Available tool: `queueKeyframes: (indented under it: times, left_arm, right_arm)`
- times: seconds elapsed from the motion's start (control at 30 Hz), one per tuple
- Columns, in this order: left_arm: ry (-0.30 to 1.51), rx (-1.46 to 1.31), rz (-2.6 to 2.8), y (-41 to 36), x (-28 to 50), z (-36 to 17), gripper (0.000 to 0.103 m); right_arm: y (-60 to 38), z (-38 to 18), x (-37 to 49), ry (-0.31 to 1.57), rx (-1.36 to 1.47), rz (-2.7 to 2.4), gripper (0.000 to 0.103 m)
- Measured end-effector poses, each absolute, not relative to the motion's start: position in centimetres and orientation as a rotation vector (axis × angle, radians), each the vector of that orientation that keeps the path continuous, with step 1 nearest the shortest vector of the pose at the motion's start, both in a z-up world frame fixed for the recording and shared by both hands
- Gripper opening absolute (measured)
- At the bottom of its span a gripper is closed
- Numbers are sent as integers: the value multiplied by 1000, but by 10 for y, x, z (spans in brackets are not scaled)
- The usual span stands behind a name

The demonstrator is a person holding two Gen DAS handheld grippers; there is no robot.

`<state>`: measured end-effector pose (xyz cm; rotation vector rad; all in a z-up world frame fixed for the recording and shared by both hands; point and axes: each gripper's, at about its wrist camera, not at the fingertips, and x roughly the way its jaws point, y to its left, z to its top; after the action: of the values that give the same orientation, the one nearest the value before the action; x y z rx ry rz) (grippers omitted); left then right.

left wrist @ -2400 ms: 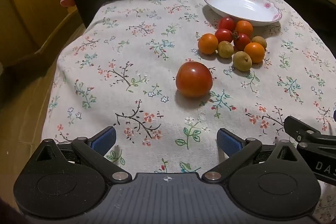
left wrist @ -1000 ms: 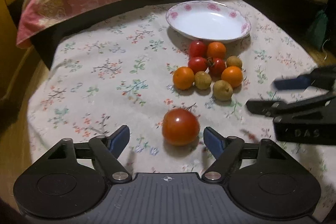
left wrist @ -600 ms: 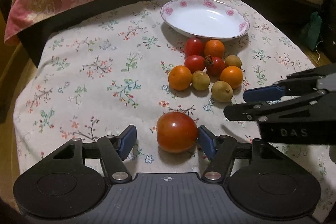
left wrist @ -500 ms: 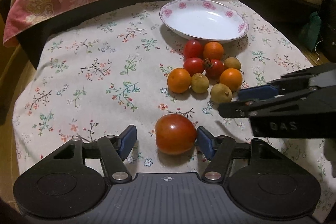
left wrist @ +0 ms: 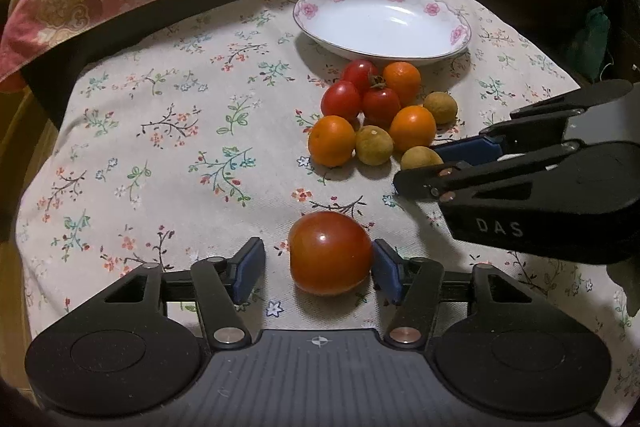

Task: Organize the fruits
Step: 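Grasp the large red tomato with the left tool while the right tool grasps a small yellow fruit, then carry both fruits over the white plate and open both tools to drop them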

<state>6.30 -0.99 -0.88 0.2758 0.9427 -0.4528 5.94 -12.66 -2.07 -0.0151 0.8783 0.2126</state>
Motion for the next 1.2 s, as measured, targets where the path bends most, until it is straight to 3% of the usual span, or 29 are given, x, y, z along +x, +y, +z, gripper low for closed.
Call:
queueKeyframes:
  times: [0.1, 0.27, 0.43, 0.6, 0.73, 0.83, 0.9, 1.2]
  left_arm:
    - [947, 252, -465, -8, 64, -6, 53]
    - [943, 258, -474, -12, 61, -7, 51]
    - [932, 270, -467, -14, 60, -9, 55]
    - [923, 271, -446, -12, 61, -10, 69]
    - [916, 278, -445, -11, 61, -10, 69]
    - [920, 275, -447, -12, 61, -9, 64]
    - [926, 267, -462, -14, 60, -7, 51]
    - [957, 251, -393, -12, 55, 3, 50]
  right_arm:
    - [-127, -19, 56, 887, -25, 225, 26]
    - [-129, -16, 52, 887, -10, 238, 26]
    - [-129, -20, 51, 903, -14, 241, 26]
    - [-131, -21, 50, 903, -9, 249, 26]
    - [-132, -21, 49, 904, -7, 252, 26]
    - [-133, -20, 48, 906, -11, 254, 26]
    - [-133, -20, 48, 913, -17, 250, 26]
    - [-134, -13, 43, 928, -22, 245, 26]
